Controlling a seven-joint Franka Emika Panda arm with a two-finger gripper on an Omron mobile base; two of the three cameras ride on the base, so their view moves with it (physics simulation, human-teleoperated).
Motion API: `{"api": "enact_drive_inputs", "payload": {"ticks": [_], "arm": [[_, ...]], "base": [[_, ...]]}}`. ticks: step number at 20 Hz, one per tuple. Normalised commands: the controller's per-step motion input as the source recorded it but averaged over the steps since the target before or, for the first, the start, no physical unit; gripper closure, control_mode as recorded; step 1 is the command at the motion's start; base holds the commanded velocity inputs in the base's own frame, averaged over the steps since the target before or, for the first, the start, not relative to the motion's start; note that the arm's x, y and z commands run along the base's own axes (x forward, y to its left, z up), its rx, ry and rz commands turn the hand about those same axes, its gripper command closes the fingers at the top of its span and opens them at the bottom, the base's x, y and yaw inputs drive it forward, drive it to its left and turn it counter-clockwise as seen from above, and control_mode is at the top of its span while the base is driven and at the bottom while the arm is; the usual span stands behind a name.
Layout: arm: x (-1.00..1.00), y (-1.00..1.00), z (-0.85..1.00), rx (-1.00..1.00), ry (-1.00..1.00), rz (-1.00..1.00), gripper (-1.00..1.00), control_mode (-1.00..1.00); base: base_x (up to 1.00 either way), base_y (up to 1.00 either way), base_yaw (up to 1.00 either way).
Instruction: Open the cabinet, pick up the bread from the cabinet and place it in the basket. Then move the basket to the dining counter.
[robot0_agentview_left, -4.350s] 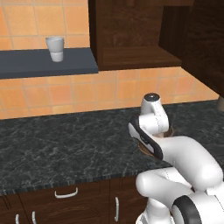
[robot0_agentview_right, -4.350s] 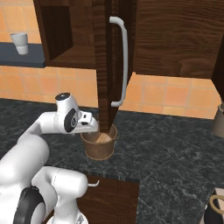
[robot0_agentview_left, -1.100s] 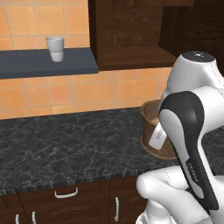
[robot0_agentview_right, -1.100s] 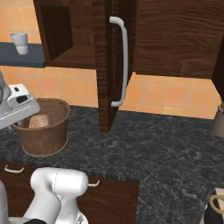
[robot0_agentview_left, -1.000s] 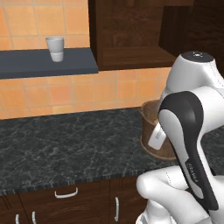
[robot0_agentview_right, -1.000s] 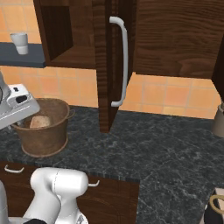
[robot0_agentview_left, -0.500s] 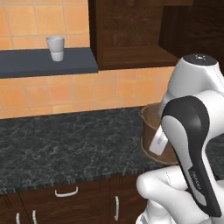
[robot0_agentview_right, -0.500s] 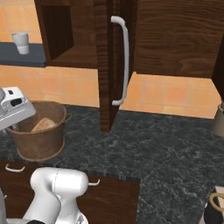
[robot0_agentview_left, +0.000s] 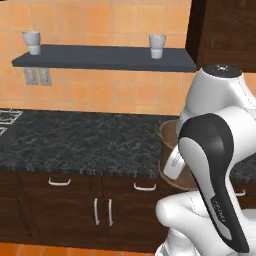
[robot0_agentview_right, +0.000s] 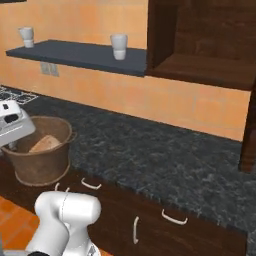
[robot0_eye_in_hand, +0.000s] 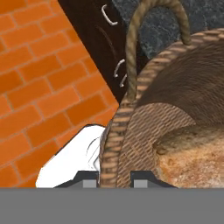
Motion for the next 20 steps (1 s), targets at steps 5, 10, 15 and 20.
{"api": "enact_drive_inputs", "payload": {"ticks": [5, 10, 15, 20], "arm": [[0.00, 0.00, 0.00, 0.00, 0.00, 0.00, 1.00, 1.00], [0.00, 0.00, 0.00, 0.00, 0.00, 0.00, 1.00, 1.00], [0.00, 0.00, 0.00, 0.00, 0.00, 0.00, 1.00, 1.00], [0.00, 0.00, 0.00, 0.00, 0.00, 0.00, 1.00, 1.00]], "base": [[-0.25, 0.97, 0.87], [-0.37, 1.00, 0.77], [-0.36, 0.98, 0.81], [-0.48, 0.94, 0.76]]}}
